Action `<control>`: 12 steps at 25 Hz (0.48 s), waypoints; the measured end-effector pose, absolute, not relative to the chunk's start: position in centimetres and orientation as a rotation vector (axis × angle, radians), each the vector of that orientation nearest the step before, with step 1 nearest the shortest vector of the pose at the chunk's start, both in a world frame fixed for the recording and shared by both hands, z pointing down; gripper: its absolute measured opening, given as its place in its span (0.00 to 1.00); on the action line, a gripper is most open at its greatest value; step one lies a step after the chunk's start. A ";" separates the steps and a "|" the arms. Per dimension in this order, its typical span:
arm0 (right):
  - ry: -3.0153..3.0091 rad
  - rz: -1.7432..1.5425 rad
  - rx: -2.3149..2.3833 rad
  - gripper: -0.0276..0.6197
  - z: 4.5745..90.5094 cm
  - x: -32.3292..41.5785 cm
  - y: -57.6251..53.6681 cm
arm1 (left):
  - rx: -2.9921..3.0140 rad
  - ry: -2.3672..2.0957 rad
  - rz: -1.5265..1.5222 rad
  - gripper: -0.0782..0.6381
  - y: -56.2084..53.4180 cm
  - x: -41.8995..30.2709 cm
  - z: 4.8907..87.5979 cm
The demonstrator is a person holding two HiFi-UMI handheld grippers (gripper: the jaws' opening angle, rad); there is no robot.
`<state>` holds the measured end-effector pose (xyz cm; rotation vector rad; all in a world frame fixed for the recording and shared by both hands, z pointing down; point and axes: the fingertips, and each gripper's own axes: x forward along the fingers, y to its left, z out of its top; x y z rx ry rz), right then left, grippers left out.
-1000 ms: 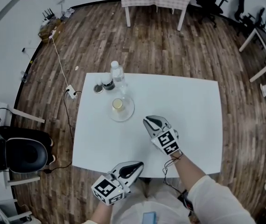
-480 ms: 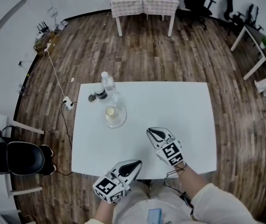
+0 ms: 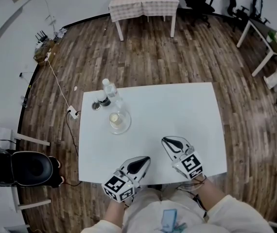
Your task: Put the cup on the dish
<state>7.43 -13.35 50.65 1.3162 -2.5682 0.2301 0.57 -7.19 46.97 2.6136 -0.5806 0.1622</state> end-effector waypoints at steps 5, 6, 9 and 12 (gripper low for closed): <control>-2.593 0.239 1.387 0.10 49.0 9.2 -11.6 | 2.626 -0.574 0.187 0.11 -7.3 1.1 46.6; -2.592 0.238 1.388 0.10 48.8 9.5 -11.1 | 2.624 -0.577 0.192 0.11 -7.4 1.1 46.5; -2.589 0.236 1.393 0.10 48.7 10.2 -10.0 | 2.620 -0.579 0.203 0.11 -7.4 1.2 46.5; -2.602 0.239 1.391 0.10 48.3 10.7 -9.1 | 2.626 -0.572 0.211 0.11 -7.4 1.4 46.5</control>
